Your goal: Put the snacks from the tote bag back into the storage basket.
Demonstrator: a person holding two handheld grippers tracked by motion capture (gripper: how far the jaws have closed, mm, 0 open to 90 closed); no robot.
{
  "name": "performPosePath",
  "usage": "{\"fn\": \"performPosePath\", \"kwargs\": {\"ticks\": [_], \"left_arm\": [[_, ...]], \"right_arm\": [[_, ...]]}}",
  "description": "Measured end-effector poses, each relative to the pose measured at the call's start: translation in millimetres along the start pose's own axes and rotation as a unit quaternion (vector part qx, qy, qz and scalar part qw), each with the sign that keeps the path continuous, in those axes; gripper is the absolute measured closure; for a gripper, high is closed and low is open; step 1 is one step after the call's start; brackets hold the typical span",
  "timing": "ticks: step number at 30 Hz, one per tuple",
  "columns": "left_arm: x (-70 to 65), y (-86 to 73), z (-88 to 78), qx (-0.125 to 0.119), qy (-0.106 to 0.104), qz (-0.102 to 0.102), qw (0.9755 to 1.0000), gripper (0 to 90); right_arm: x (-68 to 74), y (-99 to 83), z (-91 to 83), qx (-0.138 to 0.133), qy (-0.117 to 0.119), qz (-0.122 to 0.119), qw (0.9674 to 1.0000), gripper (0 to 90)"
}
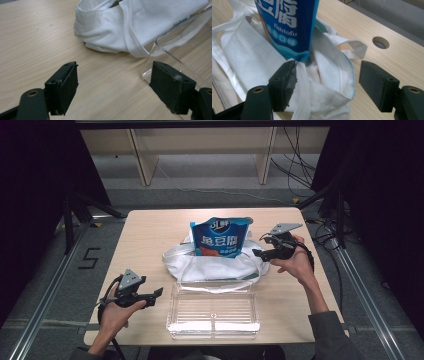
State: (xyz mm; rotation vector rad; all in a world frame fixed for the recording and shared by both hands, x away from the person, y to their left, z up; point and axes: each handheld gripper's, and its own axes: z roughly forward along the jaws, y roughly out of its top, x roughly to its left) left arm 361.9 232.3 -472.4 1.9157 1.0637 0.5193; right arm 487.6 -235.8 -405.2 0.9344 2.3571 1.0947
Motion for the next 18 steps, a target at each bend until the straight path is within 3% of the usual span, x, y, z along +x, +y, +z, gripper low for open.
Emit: {"fn": "performPosePath", "kwargs": {"ticks": [2, 3, 4, 8, 10, 11, 14, 18], "left_arm": [[2.3, -3.2, -1.2, -0.004, -0.002, -0.009, 1.0, 21.2], [2.4, -5.8, -1.2, -0.001, 0.006, -0.008, 0.9999, 20.9], [2.2, -7.4, -1.1, 0.002, 0.009, -0.007, 0.9999, 20.9], [-0.2, -14.6, -0.1, 0.015, 0.011, -0.008, 0.9998, 20.9], [2.8, -15.2, -2.7, 0.029, 0.013, 0.015, 0.9994, 20.9], [1.1, -16.5, -0.6, 0.012, 0.016, -0.002, 0.9998, 20.9], [3.3, -16.4, -1.5, 0.013, 0.023, -0.007, 0.9996, 20.7], [4.2, -17.5, -1.3, 0.022, 0.026, 0.002, 0.9994, 20.5]], "right_arm": [[0.3, 3.8, -3.9, 0.008, 0.002, -0.01, 0.9999, 30.0], [1.0, 6.1, -5.8, 0.002, 0.0, -0.006, 1.0, 29.4], [-0.5, 10.3, -8.6, 0.0, 0.002, -0.016, 0.9999, 29.3], [1.0, 22.2, -16.1, -0.015, 0.003, -0.017, 0.9997, 28.9], [0.1, 30.6, -17.8, -0.011, 0.0, -0.031, 0.9995, 28.2], [0.6, 34.1, -19.5, -0.005, -0.001, -0.032, 0.9995, 28.1], [2.9, 49.6, -22.0, -0.01, 0.01, -0.051, 0.9986, 27.5], [9.9, 70.6, -26.5, -0.017, 0.014, -0.07, 0.9973, 27.0]]}}
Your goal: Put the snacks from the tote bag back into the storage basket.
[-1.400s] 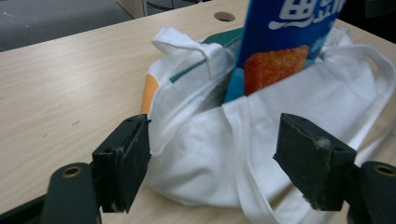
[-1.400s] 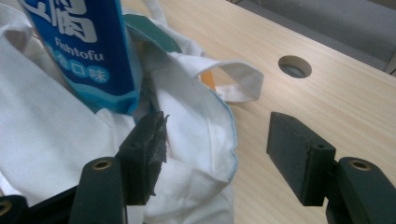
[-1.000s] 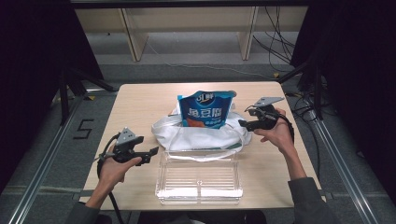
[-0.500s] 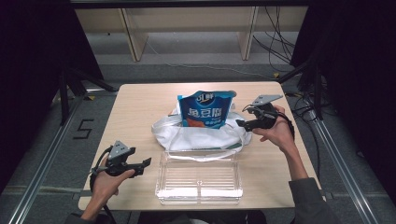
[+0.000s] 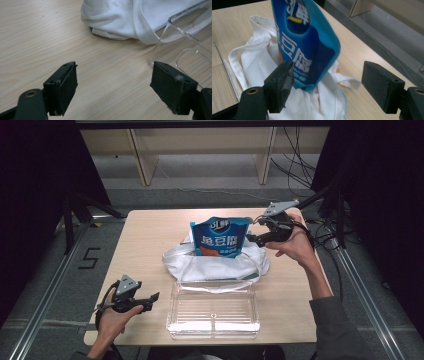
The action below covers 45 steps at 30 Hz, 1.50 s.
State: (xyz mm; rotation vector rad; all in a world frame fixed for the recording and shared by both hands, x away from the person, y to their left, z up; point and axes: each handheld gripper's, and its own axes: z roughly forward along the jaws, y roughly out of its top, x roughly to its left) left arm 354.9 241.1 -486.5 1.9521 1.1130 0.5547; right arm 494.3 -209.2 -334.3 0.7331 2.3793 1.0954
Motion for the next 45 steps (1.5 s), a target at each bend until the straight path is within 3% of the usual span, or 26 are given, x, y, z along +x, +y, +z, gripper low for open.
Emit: {"fn": "performPosePath", "kwargs": {"ticks": [4, 5, 6, 12, 13, 15, 16, 19, 21, 22, 23, 24, 25, 26, 28, 30, 31, 32, 35, 37, 41, 43, 45], "left_arm": [[-2.0, 0.0, 2.0, -0.005, 0.0, -0.004, 1.0, 20.4], [-0.3, -0.5, 0.1, 0.008, 0.001, 0.013, 0.9999, 20.3], [0.3, -0.7, 0.0, 0.008, 0.002, 0.016, 0.9998, 20.3], [-2.1, -2.1, 2.3, -0.006, 0.0, -0.007, 1.0, 19.4], [0.0, -1.0, 0.9, 0.003, 0.003, 0.004, 1.0, 19.4], [-1.8, -0.1, 1.3, -0.004, 0.001, -0.002, 1.0, 19.4], [0.1, 0.2, -0.8, 0.008, 0.003, 0.018, 0.9998, 19.5], [-0.1, -0.4, -0.2, 0.008, -0.001, 0.01, 0.9999, 19.5], [0.1, 0.3, -0.7, 0.008, 0.003, 0.018, 0.9998, 19.4], [-0.2, -0.4, -0.9, 0.012, 0.0, 0.018, 0.9998, 19.5], [-2.9, -1.5, 1.0, -0.001, -0.001, 0.0, 1.0, 19.5], [-2.5, -1.3, 0.7, 0.0, 0.001, 0.003, 1.0, 19.5], [-1.2, -0.7, -0.6, 0.007, 0.002, 0.012, 0.9999, 19.5], [-0.3, 0.1, -1.7, 0.009, 0.004, 0.02, 0.9997, 19.6], [0.1, -0.2, -1.8, 0.011, 0.005, 0.023, 0.9997, 19.8], [-0.3, -0.6, -0.6, 0.011, 0.0, 0.012, 0.9999, 19.8], [0.4, 0.1, -1.1, 0.011, 0.003, 0.021, 0.9997, 19.8], [0.2, 0.4, -1.0, 0.01, 0.002, 0.022, 0.9997, 19.8], [-1.2, -0.7, 0.0, 0.006, 0.002, 0.015, 0.9999, 19.9], [0.7, 0.1, -1.1, 0.013, 0.001, 0.026, 0.9996, 19.9], [-1.4, -1.0, 0.3, 0.006, 0.001, 0.011, 0.9999, 20.0], [0.9, 0.3, -1.0, 0.012, 0.001, 0.026, 0.9996, 20.0], [0.3, 0.4, -0.7, 0.01, 0.0, 0.022, 0.9997, 20.1]], "right_arm": [[5.4, 23.1, -3.0, 0.008, 0.014, -0.016, 0.9998, 27.3], [6.4, 27.0, -2.2, 0.002, 0.012, -0.019, 0.9998, 27.4], [7.8, 34.0, -1.9, 0.007, 0.023, -0.025, 0.9994, 27.5], [15.0, 59.8, 6.4, 0.017, 0.031, -0.037, 0.9987, 30.1], [15.2, 63.5, 9.5, 0.015, 0.034, -0.048, 0.9981, 31.0], [18.7, 70.6, 14.9, 0.025, 0.038, -0.045, 0.9979, 32.4], [19.2, 73.8, 17.5, 0.032, 0.043, -0.049, 0.9974, 32.9], [20.2, 81.3, 24.5, 0.043, 0.048, -0.059, 0.9962, 36.0], [21.0, 86.7, 30.0, 0.048, 0.054, -0.06, 0.9955, 38.7], [21.3, 88.5, 32.7, 0.05, 0.052, -0.063, 0.9953, 39.9], [20.3, 90.4, 35.0, 0.052, 0.054, -0.07, 0.9947, 40.6], [21.5, 92.3, 35.9, 0.06, 0.057, -0.059, 0.9948, 41.9], [20.4, 92.4, 38.2, 0.051, 0.052, -0.071, 0.9948, 43.1], [21.2, 93.4, 37.6, 0.061, 0.058, -0.06, 0.9946, 44.0], [21.0, 94.3, 40.3, 0.061, 0.058, -0.066, 0.9942, 46.1], [19.2, 95.2, 43.1, 0.065, 0.058, -0.072, 0.9937, 49.5], [20.8, 95.6, 43.3, 0.073, 0.06, -0.06, 0.9937, 50.3], [20.0, 96.1, 44.9, 0.07, 0.062, -0.073, 0.993, 50.9], [19.8, 97.0, 47.5, 0.074, 0.066, -0.075, 0.9923, 53.6], [21.5, 96.9, 50.6, 0.084, 0.066, -0.075, 0.9915, 55.6], [21.1, 97.3, 55.4, 0.09, 0.071, -0.08, 0.9902, 59.7], [21.8, 97.8, 58.4, 0.092, 0.072, -0.079, 0.99, 61.0], [20.0, 99.1, 61.3, 0.09, 0.076, -0.089, 0.9891, 64.2]]}}
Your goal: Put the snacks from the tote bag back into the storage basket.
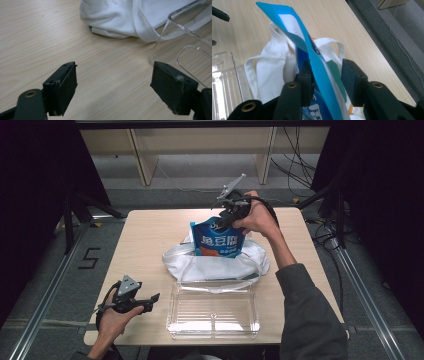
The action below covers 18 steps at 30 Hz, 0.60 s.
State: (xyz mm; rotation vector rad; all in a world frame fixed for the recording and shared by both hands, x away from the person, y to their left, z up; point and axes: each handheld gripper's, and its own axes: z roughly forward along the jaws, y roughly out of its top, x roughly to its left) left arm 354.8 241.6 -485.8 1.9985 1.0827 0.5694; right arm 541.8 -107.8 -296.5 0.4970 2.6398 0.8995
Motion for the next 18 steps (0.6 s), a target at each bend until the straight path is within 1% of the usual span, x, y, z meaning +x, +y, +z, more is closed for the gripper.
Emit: {"fn": "performPosePath", "kwargs": {"ticks": [1, 3, 4, 5, 6, 7, 8, 9, 10, 12, 13, 14, 15, 16, 17, 18], "left_arm": [[-0.1, -0.3, -0.4, 0.002, 0.0, 0.001, 1.0, 20.1], [0.7, -0.5, -1.1, 0.004, 0.0, 0.002, 1.0, 20.1], [0.2, -0.2, 0.0, -0.003, 0.0, -0.004, 1.0, 20.1], [-1.3, 0.1, 1.3, -0.012, 0.001, -0.015, 0.9998, 20.2], [0.2, 0.0, -0.4, 0.0, 0.0, -0.002, 1.0, 20.2], [0.4, -0.4, -0.6, 0.001, -0.001, 0.002, 1.0, 20.2], [-1.9, -1.3, 1.2, -0.011, -0.002, -0.013, 0.9999, 20.2], [-0.2, -1.0, 0.0, -0.001, -0.002, -0.006, 1.0, 20.2], [0.3, -0.2, -0.4, 0.001, -0.001, -0.004, 1.0, 20.2], [0.2, -0.4, -0.3, 0.0, -0.003, 0.0, 1.0, 20.3], [-1.6, -1.2, 1.1, -0.009, -0.003, -0.011, 0.9999, 20.3], [-1.6, -1.4, 1.5, -0.01, -0.003, -0.012, 0.9999, 20.3], [0.5, -0.8, -0.2, 0.003, -0.003, -0.001, 1.0, 20.3], [0.0, -0.1, 0.3, -0.002, -0.003, -0.004, 1.0, 20.3], [0.6, 0.2, -0.1, -0.001, -0.002, 0.004, 1.0, 20.4], [-0.3, -0.7, -0.1, -0.001, -0.005, 0.001, 1.0, 20.5]], "right_arm": [[0.3, 0.4, 0.7, 0.005, 0.005, 0.004, 1.0, 66.2], [0.8, 1.9, 2.7, 0.01, 0.007, -0.005, 0.9999, 68.1], [0.4, 3.1, 3.0, 0.012, 0.009, -0.011, 0.9998, 69.8], [1.6, 3.7, 3.5, 0.012, 0.01, -0.008, 0.9998, 71.7], [1.3, 4.7, 4.7, 0.014, 0.014, -0.014, 0.9997, 73.2], [1.2, 5.2, 5.1, 0.021, 0.009, -0.013, 0.9996, 75.4], [0.5, 5.6, 6.0, 0.024, 0.007, -0.017, 0.9995, 76.4], [-0.5, 6.3, 6.3, 0.031, 0.006, -0.019, 0.9993, 77.3], [-0.7, 6.3, 6.8, 0.035, 0.01, -0.018, 0.9992, 78.5], [-0.7, 5.8, 7.7, 0.04, 0.012, -0.014, 0.999, 80.7], [-1.2, 5.8, 8.0, 0.042, 0.01, -0.016, 0.9989, 81.8], [-2.2, 6.1, 8.3, 0.042, 0.011, -0.022, 0.9988, 83.3], [-2.4, 6.1, 8.6, 0.041, 0.013, -0.025, 0.9987, 84.6], [-2.5, 6.0, 8.7, 0.042, 0.014, -0.026, 0.9987, 86.0], [-2.2, 6.0, 9.0, 0.043, 0.016, -0.03, 0.9985, 88.7], [-2.3, 6.2, 8.9, 0.044, 0.014, -0.034, 0.9983, 89.2]]}}
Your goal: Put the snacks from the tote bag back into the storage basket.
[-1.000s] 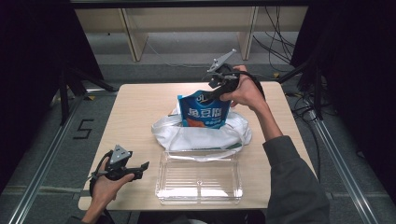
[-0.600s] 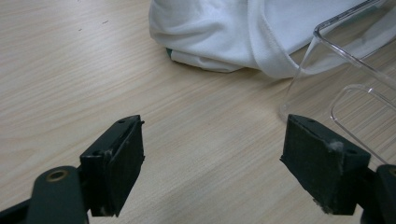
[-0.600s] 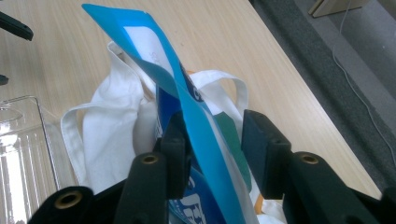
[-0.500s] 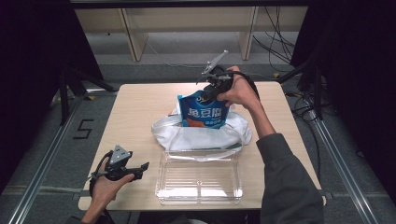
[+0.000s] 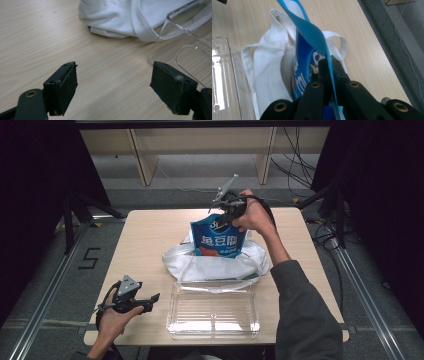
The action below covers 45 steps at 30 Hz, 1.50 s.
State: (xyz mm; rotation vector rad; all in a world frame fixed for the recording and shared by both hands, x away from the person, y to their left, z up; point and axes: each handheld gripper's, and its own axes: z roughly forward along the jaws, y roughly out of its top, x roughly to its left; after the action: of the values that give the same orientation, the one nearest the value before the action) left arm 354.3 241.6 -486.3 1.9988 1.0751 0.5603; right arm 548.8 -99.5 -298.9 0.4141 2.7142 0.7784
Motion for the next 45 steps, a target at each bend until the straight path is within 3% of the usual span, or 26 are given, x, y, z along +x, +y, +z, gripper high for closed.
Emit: {"fn": "performPosePath", "kwargs": {"ticks": [1, 2, 6, 7, 8, 12, 13, 14, 19, 21, 25, 27, 28, 29, 31, 33, 37, 39, 40, 43, 44, 45], "left_arm": [[-1.7, -0.6, 1.6, -0.01, 0.0, -0.012, 0.9999, 20.7], [1.2, 0.2, -0.1, 0.004, 0.0, 0.006, 1.0, 20.7], [-0.1, -0.2, 0.9, -0.002, 0.0, 0.001, 1.0, 20.8], [-2.2, -0.8, 2.4, -0.013, 0.002, -0.013, 0.9998, 20.8], [0.8, -0.1, 0.3, 0.003, 0.001, 0.004, 1.0, 20.9], [1.7, 0.2, 0.3, -0.001, 0.001, 0.004, 1.0, 21.0], [-1.0, -0.7, 2.4, -0.013, 0.001, -0.019, 0.9997, 21.1], [1.3, -0.1, 0.4, -0.002, 0.003, -0.003, 1.0, 21.1], [-0.4, -1.1, 2.4, -0.014, 0.001, -0.021, 0.9997, 21.1], [1.8, 0.1, 0.7, -0.004, 0.005, -0.002, 1.0, 21.1], [1.0, -0.9, 2.1, -0.009, 0.007, -0.009, 0.9999, 21.2], [3.2, 0.1, 0.6, 0.0, 0.008, 0.004, 1.0, 21.1], [3.1, -0.1, 1.0, 0.0, 0.008, 0.002, 1.0, 21.1], [1.0, -0.9, 2.9, -0.013, 0.007, -0.013, 0.9998, 21.1], [1.9, -1.1, 2.4, -0.01, 0.008, -0.007, 0.9999, 21.2], [1.5, -1.2, 3.6, -0.013, 0.006, -0.02, 0.9997, 21.2], [5.2, -2.3, 2.0, 0.003, 0.01, -0.003, 0.9999, 21.2], [4.8, -1.9, 4.0, -0.008, 0.014, -0.012, 0.9998, 21.2], [7.2, -1.8, 2.8, 0.001, 0.015, 0.001, 0.9999, 21.2], [6.2, -3.3, 5.0, -0.009, 0.016, -0.024, 0.9996, 21.2], [9.0, -2.7, 2.9, 0.004, 0.019, -0.006, 0.9998, 21.2], [8.0, -3.0, 4.2, -0.005, 0.021, -0.019, 0.9996, 21.2]], "right_arm": [[-0.3, 0.4, -0.4, 0.001, 0.001, -0.006, 1.0, 90.0], [-0.2, 0.5, -0.6, 0.001, 0.002, -0.007, 1.0, 90.0], [0.4, 1.6, -1.3, 0.005, -0.001, -0.019, 0.9998, 90.0], [0.3, 2.0, -1.9, 0.007, 0.001, -0.02, 0.9998, 90.0], [0.6, 2.3, -2.2, 0.008, 0.001, -0.02, 0.9998, 90.0], [1.0, 5.4, -5.4, 0.007, 0.002, -0.027, 0.9996, 90.0], [0.5, 6.1, -7.0, 0.004, -0.001, -0.028, 0.9996, 90.0], [0.7, 7.1, -9.0, 0.003, 0.0, -0.031, 0.9995, 90.0], [2.5, 14.4, -26.2, -0.005, -0.015, -0.04, 0.9991, 90.0], [3.8, 18.1, -33.6, -0.01, -0.021, -0.043, 0.9988, 90.0], [5.6, 26.2, -49.6, -0.019, -0.032, -0.046, 0.9983, 90.0], [6.7, 30.2, -57.5, -0.02, -0.036, -0.048, 0.998, 90.0], [5.3, 32.8, -61.6, -0.022, -0.04, -0.064, 0.9969, 90.0], [7.5, 34.2, -66.7, -0.023, -0.046, -0.05, 0.9974, 90.0], [9.0, 37.2, -74.0, -0.023, -0.05, -0.054, 0.997, 90.0], [9.9, 40.3, -81.5, -0.028, -0.06, -0.059, 0.9961, 90.0], [13.0, 43.2, -94.3, -0.034, -0.052, -0.058, 0.9964, 90.0], [17.7, 44.4, -100.5, -0.034, -0.058, -0.062, 0.9958, 90.0], [18.8, 44.7, -102.8, -0.033, -0.056, -0.069, 0.9955, 90.0], [25.7, 44.1, -109.3, -0.033, -0.047, -0.064, 0.9963, 90.0], [27.1, 43.5, -110.5, -0.034, -0.048, -0.066, 0.9961, 90.0], [29.7, 42.2, -112.5, -0.034, -0.047, -0.061, 0.9965, 90.0]]}}
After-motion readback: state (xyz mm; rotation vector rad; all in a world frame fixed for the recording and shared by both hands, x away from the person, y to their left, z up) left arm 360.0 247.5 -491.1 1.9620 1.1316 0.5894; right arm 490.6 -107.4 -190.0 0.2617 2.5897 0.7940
